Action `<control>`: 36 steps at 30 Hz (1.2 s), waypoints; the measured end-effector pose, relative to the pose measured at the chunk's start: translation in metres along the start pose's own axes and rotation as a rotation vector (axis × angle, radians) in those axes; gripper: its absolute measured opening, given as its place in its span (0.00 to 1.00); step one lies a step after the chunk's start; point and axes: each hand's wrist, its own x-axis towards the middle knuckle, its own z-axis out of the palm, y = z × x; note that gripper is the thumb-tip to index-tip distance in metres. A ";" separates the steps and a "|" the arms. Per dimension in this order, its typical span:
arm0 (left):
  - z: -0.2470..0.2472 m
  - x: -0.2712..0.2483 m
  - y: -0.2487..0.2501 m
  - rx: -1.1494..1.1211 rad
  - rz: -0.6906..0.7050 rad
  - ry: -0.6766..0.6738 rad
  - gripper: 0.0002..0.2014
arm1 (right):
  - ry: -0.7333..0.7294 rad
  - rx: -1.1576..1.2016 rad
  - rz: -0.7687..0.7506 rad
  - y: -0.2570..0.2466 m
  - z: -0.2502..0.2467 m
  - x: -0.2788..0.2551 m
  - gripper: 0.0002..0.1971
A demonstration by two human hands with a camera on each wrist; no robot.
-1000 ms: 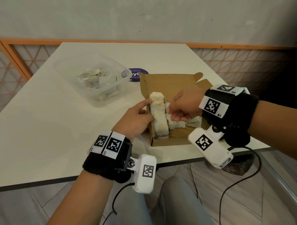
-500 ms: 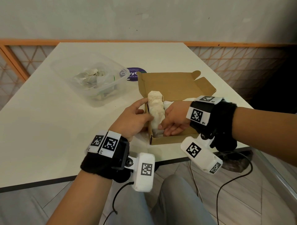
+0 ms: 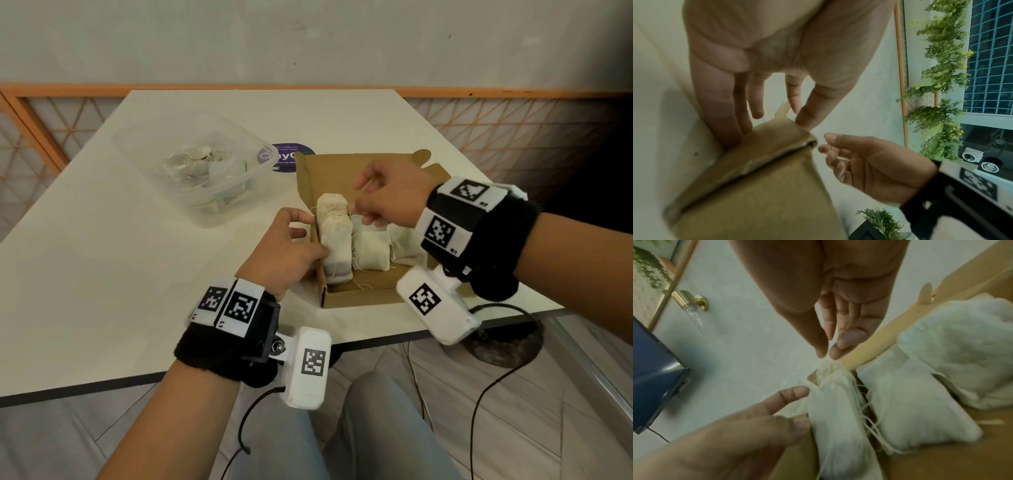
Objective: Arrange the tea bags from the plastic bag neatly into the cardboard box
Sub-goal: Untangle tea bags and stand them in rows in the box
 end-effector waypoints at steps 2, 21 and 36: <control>0.002 -0.001 0.002 0.063 0.040 -0.006 0.18 | -0.044 -0.028 0.008 -0.004 0.001 0.008 0.11; 0.006 0.010 -0.005 0.352 0.102 -0.029 0.14 | 0.041 0.020 -0.095 -0.011 -0.011 0.031 0.01; 0.004 -0.001 0.006 0.372 0.154 0.047 0.23 | 0.058 -0.220 -0.254 -0.012 -0.004 0.039 0.04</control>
